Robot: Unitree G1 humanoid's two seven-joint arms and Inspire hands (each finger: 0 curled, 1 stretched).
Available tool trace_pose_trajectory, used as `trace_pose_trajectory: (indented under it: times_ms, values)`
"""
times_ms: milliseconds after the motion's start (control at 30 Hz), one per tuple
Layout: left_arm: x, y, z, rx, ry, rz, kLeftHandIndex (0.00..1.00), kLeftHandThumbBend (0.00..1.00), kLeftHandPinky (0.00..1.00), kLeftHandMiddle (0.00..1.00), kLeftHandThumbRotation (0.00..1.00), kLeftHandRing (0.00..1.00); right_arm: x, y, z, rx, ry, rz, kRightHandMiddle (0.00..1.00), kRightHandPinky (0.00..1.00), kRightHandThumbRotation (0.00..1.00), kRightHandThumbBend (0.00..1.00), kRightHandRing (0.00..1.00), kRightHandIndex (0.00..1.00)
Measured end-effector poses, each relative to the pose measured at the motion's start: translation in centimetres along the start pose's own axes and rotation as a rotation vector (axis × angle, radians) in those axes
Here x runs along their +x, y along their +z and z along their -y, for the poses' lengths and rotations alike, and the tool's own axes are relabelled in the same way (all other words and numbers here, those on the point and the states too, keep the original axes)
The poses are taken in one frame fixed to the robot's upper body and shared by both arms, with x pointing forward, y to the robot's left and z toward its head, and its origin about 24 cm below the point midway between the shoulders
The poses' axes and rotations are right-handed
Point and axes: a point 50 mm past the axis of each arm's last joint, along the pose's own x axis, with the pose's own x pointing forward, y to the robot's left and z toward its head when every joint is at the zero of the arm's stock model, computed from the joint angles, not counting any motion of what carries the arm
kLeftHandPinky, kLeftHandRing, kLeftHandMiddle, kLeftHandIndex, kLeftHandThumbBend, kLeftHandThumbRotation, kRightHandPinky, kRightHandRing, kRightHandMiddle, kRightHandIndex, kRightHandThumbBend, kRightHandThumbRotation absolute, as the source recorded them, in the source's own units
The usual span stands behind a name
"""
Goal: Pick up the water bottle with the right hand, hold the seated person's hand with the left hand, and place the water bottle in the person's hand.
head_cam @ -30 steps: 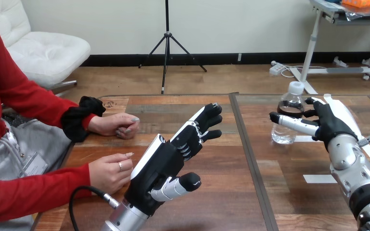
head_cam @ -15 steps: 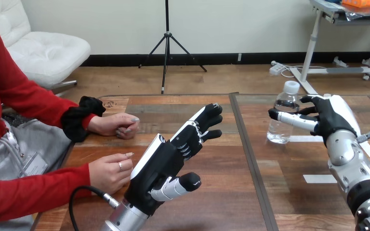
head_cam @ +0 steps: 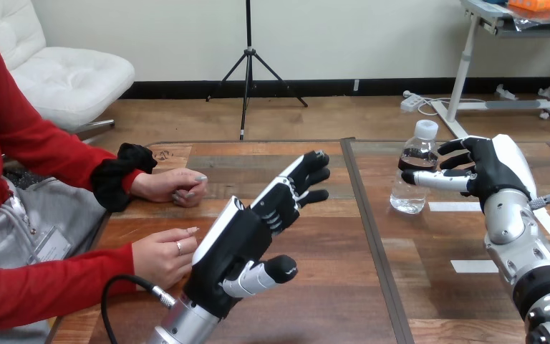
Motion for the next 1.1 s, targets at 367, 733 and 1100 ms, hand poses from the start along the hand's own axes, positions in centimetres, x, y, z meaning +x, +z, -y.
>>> trace_pose_trajectory:
  times_ms: [367,733,1100]
  values:
    - [-0.03,0.04,-0.19,-0.005,0.017,0.006,0.94,1.0,0.88,0.96,0.78,0.94,-0.03,0.09,-0.04,0.058,-0.025,-0.004,0.59,0.36,0.0,0.84,0.46,0.6]
    - [-0.01,0.04,-0.15,-0.006,0.015,0.006,0.94,1.0,0.87,0.96,0.78,0.94,-0.08,0.29,-0.28,0.07,-0.034,0.006,0.56,0.33,0.0,0.83,0.42,0.59]
    - [-0.03,0.04,-0.15,-0.007,0.01,0.007,0.94,1.0,0.87,0.96,0.78,0.94,-0.09,0.37,-0.3,0.083,-0.036,0.013,0.53,0.31,0.0,0.81,0.39,0.59]
